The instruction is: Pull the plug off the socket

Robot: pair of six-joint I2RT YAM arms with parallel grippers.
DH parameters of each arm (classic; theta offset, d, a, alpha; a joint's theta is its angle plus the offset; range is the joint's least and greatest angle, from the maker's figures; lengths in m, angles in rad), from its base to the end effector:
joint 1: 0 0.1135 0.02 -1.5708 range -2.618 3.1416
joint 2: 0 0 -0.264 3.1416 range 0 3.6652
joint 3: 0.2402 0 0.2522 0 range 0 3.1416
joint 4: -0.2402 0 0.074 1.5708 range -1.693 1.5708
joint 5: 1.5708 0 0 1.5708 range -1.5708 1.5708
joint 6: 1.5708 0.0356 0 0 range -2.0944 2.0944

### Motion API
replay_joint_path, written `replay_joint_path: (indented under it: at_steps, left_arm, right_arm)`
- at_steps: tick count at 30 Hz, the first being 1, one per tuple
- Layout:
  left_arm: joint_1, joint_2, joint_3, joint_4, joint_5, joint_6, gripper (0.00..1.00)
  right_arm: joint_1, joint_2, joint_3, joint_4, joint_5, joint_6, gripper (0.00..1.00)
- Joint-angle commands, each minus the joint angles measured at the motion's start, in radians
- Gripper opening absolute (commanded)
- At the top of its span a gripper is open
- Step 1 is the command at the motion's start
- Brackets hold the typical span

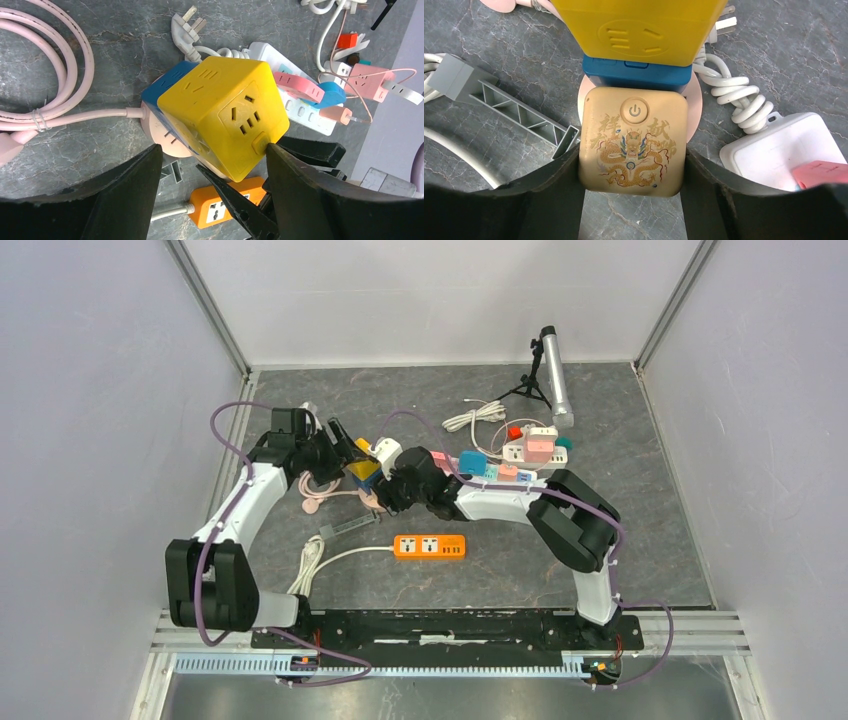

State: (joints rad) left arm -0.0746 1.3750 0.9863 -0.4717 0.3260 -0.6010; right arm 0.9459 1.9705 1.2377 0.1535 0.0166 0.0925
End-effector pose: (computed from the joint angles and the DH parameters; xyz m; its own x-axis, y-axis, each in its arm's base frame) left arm 0.2867 -0.0329 0.2535 -0.7812 -0.4788 -0.4006 -0.1975 0.7983 -0.5690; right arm 0.2559 0.3538 0.1774 -0.3930 -0.3870 -0.8341 -0.7698 0.6347 0.0682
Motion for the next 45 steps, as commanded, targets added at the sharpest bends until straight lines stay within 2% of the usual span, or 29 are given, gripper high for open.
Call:
replay_joint_path:
  at_steps: [1, 3, 7, 12, 17, 19, 21, 25, 28, 34, 36, 41, 45]
  left_arm:
    - [0.004, -0.003, -0.099, -0.064, -0.178, 0.018, 0.79]
    - [0.004, -0.016, -0.131, -0.067, -0.202, 0.017, 0.77]
    - [0.004, -0.034, -0.187, -0.052, -0.213, 0.000, 0.74]
    - [0.004, -0.031, -0.229, -0.035, -0.208, -0.014, 0.72]
    - [0.004, -0.009, -0.223, -0.030, -0.196, -0.016, 0.72]
    - [0.004, -0.001, -0.218, -0.031, -0.201, -0.017, 0.72]
    - [0.004, 0.009, -0.216, -0.033, -0.203, -0.019, 0.71]
    - [0.003, 0.023, -0.215, -0.033, -0.202, -0.024, 0.70]
    - [0.004, 0.023, -0.211, -0.035, -0.203, -0.025, 0.70]
    - [0.003, 0.027, -0.213, -0.038, -0.212, -0.029, 0.69]
    - [0.004, 0.028, -0.218, -0.038, -0.213, -0.028, 0.69]
    - [0.004, 0.027, -0.239, -0.038, -0.214, -0.030, 0.68]
    - [0.004, 0.026, -0.250, -0.037, -0.213, -0.031, 0.68]
  right_arm:
    - [-0.002, -0.033, 0.017, 0.036, -0.006, -0.018, 0.15]
    - [-0.003, -0.052, 0.022, 0.042, 0.001, -0.013, 0.00]
    - [-0.015, -0.087, -0.003, 0.096, -0.027, 0.023, 0.00]
    - [-0.042, -0.097, -0.065, 0.198, -0.141, 0.074, 0.00]
    - [0.009, -0.076, -0.079, 0.149, -0.006, -0.074, 0.00]
    - [0.011, -0.084, -0.094, 0.151, 0.023, -0.084, 0.00]
    - [0.007, -0.105, -0.103, 0.157, 0.027, -0.084, 0.00]
    - [-0.029, -0.147, -0.125, 0.218, -0.086, 0.000, 0.00]
    - [-0.032, -0.145, -0.125, 0.219, -0.099, -0.008, 0.00]
    - [0.030, -0.118, -0.117, 0.163, 0.029, -0.166, 0.00]
    - [0.021, -0.128, -0.127, 0.177, 0.015, -0.140, 0.00]
    - [-0.058, -0.160, -0.166, 0.277, -0.166, 0.051, 0.00]
    - [0.023, -0.138, -0.092, 0.159, -0.045, -0.108, 0.00]
